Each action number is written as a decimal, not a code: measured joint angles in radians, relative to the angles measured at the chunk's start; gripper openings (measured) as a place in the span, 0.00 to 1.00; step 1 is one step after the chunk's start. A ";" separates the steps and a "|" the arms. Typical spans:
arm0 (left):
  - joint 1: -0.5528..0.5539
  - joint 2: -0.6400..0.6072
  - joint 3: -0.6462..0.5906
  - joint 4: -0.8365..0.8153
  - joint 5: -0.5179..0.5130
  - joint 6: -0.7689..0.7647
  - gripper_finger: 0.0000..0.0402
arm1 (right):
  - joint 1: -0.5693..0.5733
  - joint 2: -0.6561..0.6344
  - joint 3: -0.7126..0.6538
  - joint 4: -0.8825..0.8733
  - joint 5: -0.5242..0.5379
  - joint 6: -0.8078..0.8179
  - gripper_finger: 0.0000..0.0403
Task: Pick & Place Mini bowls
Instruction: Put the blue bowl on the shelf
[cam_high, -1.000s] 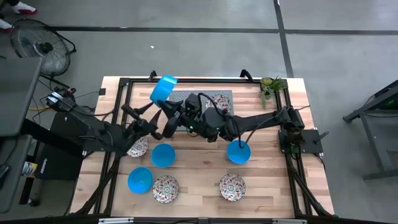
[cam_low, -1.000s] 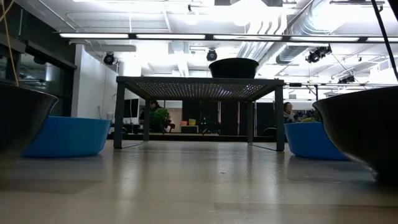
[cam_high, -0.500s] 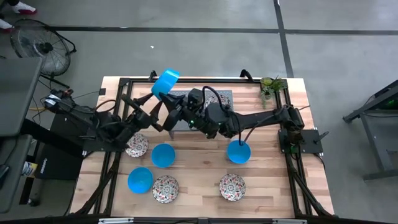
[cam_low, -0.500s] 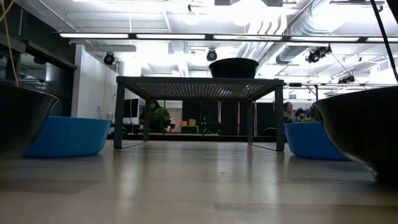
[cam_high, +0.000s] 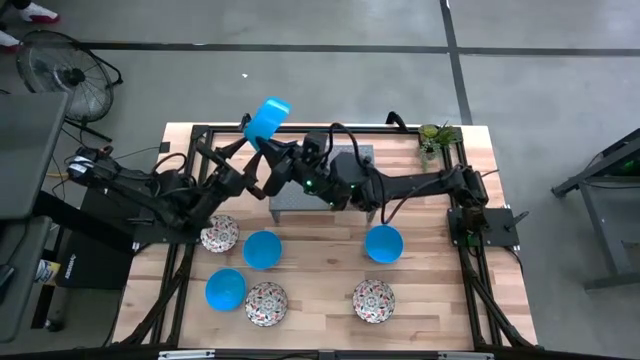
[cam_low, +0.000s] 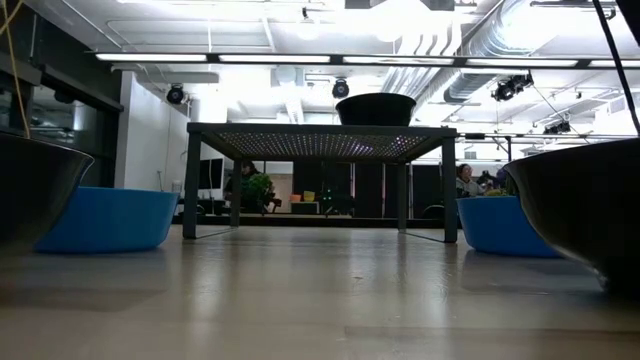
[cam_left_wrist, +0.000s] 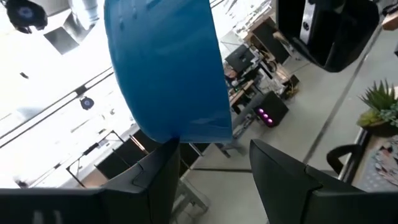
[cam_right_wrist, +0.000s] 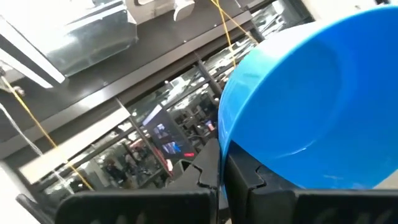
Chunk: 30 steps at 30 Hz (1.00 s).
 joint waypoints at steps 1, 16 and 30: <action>0.005 0.000 0.000 0.012 0.002 0.013 0.47 | 0.000 0.000 0.000 -0.002 -0.001 0.012 0.00; 0.029 0.000 0.000 0.129 0.068 0.277 0.47 | 0.003 -0.002 0.002 -0.021 -0.027 0.061 0.00; 0.028 -0.032 0.000 0.140 0.069 0.492 0.44 | -0.001 -0.002 0.001 -0.062 -0.060 0.078 0.00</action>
